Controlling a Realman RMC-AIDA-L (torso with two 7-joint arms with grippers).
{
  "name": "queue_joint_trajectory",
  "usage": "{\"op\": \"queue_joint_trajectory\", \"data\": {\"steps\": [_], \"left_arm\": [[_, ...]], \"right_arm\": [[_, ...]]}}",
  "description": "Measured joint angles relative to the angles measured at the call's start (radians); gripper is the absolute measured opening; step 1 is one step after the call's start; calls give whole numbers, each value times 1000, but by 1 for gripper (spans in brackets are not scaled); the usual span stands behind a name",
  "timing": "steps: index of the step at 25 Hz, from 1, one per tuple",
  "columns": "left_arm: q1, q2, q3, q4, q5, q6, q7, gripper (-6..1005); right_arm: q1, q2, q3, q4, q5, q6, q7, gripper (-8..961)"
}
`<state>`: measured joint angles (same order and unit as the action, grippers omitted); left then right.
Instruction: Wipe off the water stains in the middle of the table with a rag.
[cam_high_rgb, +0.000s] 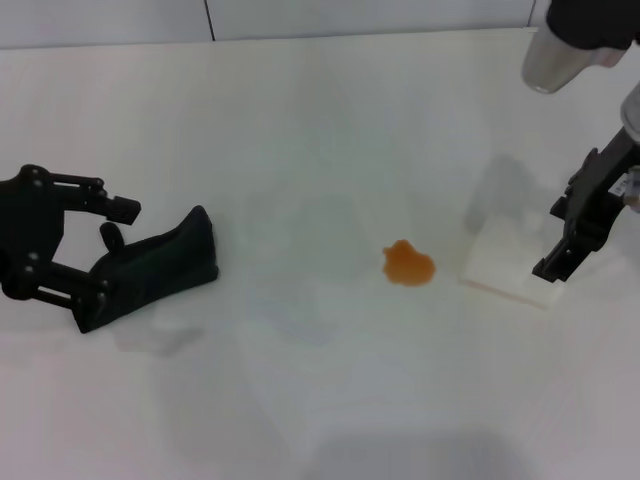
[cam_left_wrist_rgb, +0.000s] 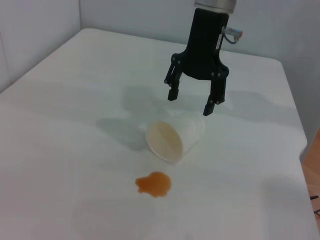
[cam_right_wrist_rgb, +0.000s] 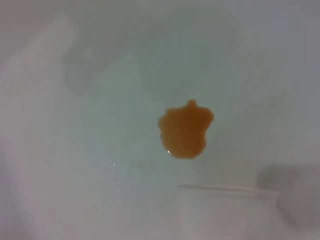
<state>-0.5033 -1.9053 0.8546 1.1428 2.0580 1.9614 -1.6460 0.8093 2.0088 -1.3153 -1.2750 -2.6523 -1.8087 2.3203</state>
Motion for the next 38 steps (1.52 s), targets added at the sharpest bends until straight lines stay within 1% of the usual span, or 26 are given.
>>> {"op": "queue_joint_trajectory", "data": {"steps": [8,13,17,23,25,30,38], "left_arm": [[2,-11,10,2,0,-2,3,875],[1,-16,31,2,0,-3,0,875],[-5,-24,38,2,1,-4,-1,875],[-6,-27,51,5,1,-5,-3,875],[-7,-28,57,7,1,-6,-4,874],[-8,-31,59,9,1,-6,-3,874],[-8,-32,58,9,1,-7,4,874]], "right_arm": [[27,5,-40,101,4,53,0,853],[33,10,-62,108,12,63,2,853],[41,13,-90,118,12,87,25,854],[97,13,-124,221,9,136,53,854],[124,12,-126,272,11,156,52,853],[164,13,-128,358,11,191,48,853],[165,14,-163,384,13,233,44,854]]}}
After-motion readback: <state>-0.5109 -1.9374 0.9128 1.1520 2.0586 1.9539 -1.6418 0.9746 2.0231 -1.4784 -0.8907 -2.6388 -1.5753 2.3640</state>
